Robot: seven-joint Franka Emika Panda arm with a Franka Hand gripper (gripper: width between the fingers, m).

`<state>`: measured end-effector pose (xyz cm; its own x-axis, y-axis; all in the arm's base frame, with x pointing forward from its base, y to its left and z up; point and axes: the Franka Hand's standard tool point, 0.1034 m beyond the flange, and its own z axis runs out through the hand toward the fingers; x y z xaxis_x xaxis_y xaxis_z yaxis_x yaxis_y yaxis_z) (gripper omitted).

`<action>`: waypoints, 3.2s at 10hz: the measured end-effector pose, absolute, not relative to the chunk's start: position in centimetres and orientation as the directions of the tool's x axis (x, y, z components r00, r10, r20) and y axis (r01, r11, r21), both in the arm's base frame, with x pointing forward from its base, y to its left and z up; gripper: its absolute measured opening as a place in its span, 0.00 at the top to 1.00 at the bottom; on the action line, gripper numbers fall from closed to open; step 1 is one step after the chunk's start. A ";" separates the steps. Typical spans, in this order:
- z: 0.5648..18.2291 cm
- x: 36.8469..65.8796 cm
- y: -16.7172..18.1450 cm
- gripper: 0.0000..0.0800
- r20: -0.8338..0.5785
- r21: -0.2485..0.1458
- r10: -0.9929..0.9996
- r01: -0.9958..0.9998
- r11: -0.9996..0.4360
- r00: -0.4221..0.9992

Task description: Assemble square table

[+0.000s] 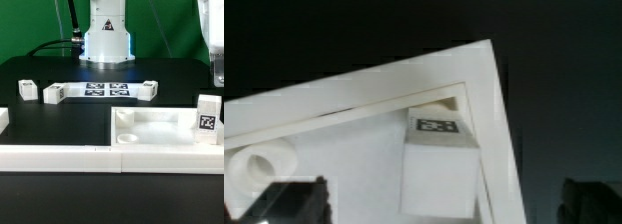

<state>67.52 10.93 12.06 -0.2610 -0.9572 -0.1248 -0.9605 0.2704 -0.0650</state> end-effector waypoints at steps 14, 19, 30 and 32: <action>12.3 60.6 11.3 0.19 -0.058 -0.145 -0.863 -0.860 -0.490 0.502; 10.7 55.6 9.6 0.19 -0.042 -0.132 -0.619 -0.618 -0.775 0.784; 7.7 46.7 5.2 0.19 -0.562 -0.074 -0.394 -0.518 -0.852 0.728; 6.9 45.0 5.1 0.19 -0.637 -0.134 -0.231 -0.400 -0.907 0.736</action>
Offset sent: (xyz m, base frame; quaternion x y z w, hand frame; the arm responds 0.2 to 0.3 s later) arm -0.0421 0.0025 0.0127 0.0411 -0.0099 -0.0534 0.9977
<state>44.97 5.11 6.94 0.7356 -0.2307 -0.6369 -0.4000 -0.9068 -0.1335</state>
